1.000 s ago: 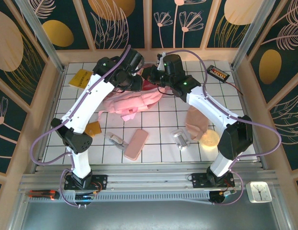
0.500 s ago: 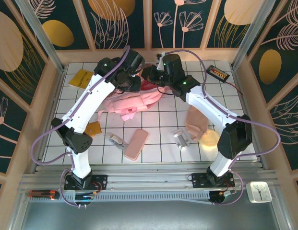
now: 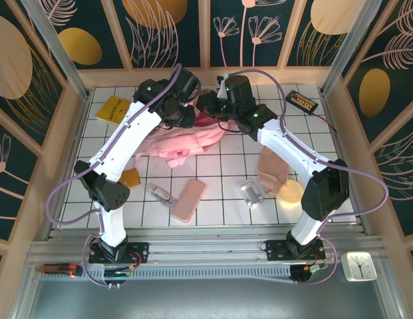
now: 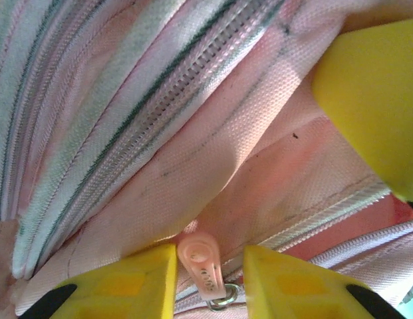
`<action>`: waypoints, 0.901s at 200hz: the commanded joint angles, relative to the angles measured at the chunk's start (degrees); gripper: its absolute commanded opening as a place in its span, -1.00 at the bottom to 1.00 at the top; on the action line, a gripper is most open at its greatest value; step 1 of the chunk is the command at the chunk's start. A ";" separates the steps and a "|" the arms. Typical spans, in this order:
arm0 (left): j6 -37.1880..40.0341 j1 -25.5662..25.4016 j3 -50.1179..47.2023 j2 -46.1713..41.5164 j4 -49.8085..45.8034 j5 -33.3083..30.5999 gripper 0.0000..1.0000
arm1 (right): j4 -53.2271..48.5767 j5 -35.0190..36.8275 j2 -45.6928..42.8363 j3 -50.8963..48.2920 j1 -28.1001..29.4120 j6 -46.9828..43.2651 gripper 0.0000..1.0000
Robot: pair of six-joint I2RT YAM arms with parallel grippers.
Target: Pack books, pencil case, and school supplies into a backpack
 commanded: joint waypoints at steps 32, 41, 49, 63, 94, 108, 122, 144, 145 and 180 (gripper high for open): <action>0.60 1.46 -4.45 -0.54 1.27 -0.65 -0.50 | 5.66 0.42 -1.08 5.35 0.10 0.11 -1.00; 0.79 1.53 -4.73 -0.58 1.37 -0.49 -0.57 | 5.68 0.42 -1.03 5.42 0.11 0.18 -1.00; 0.80 1.62 -5.22 -0.70 1.60 -0.39 -0.60 | 5.63 0.42 -1.02 5.45 0.05 0.22 -1.00; 0.80 1.95 -6.32 -1.24 2.14 -0.11 -0.67 | 5.56 0.51 -1.13 5.45 0.08 0.15 -1.00; 0.19 2.37 -8.86 -3.19 4.09 1.11 -0.92 | 5.16 0.73 -1.46 5.35 0.11 -0.20 -1.00; 0.16 2.54 -8.57 -3.76 4.03 0.74 -1.00 | 4.70 1.19 -1.80 5.12 0.00 -0.76 -1.00; 0.06 2.80 -8.64 -4.55 3.76 -0.10 -1.00 | 4.00 1.90 -2.39 4.42 -0.15 -1.66 -1.00; 0.01 3.36 -10.81 -6.55 4.21 -1.40 -1.00 | 4.83 3.39 -4.88 0.94 -0.94 -2.33 -1.00; 0.01 3.34 -10.94 -6.66 4.29 -1.46 -1.00 | 4.93 3.44 -4.97 0.82 -1.06 -2.27 -1.00; -0.34 4.70 -17.23 -10.73 6.91 -4.38 -1.00 | 6.95 4.33 -9.39 -5.06 -3.22 -2.22 -1.00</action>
